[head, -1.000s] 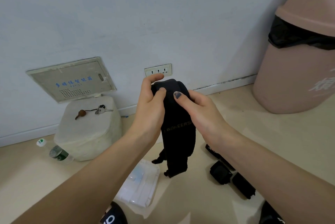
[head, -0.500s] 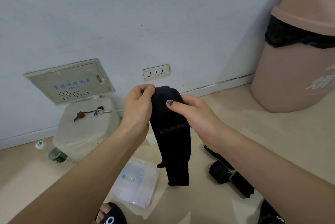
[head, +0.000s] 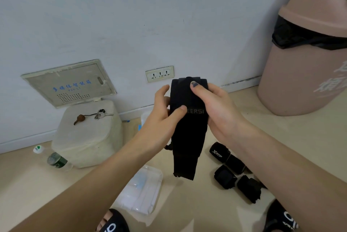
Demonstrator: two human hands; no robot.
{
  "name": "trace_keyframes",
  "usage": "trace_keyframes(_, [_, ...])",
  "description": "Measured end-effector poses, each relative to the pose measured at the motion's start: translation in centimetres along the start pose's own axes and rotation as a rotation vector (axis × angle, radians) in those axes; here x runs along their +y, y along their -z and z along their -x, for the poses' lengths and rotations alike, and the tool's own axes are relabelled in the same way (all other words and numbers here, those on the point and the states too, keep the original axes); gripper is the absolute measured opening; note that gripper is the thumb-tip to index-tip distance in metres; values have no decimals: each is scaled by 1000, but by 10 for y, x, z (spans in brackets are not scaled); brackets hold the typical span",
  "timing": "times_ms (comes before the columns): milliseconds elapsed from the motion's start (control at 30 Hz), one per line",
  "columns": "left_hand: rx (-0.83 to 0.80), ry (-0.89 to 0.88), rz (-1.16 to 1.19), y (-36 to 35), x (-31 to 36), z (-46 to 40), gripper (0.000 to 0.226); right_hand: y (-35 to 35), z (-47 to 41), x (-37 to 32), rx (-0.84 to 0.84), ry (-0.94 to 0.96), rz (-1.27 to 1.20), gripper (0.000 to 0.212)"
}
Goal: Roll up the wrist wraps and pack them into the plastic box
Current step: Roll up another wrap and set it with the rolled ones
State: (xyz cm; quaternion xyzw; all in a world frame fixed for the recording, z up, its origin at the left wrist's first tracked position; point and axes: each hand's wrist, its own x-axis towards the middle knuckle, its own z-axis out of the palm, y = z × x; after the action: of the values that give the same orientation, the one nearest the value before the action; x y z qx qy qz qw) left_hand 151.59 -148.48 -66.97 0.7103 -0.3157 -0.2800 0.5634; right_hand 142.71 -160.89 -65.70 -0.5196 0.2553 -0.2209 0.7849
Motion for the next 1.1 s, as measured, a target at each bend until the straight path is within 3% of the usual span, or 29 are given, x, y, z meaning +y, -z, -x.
trace_keyframes(200, [-94,64,-10,-3,-2,1,25,2,-5,-3,65,4,-3,28])
trace_keyframes(367, [62,41,158,-2,4,-7,28,-1,-5,2,34,-20,189,30])
trace_keyframes(500, [214,171,377,6,12,-14,26,-7,1,18,-54,-29,444,26])
trace_keyframes(567, [212,238,485,12,12,-16,29,-9,2,20,-75,21,493,29])
trace_keyframes(667, [73,246,432,13,8,-14,35,-9,-1,17,-8,63,436,28])
trace_keyframes(800, [5,285,216,1,0,-7,24,-7,-8,12,107,7,238,29])
trace_keyframes(967, [94,202,281,5,7,-5,25,-9,-6,13,40,-60,152,26])
trace_keyframes(1100, [234,255,485,14,12,-13,29,-11,-4,19,-5,-47,403,34])
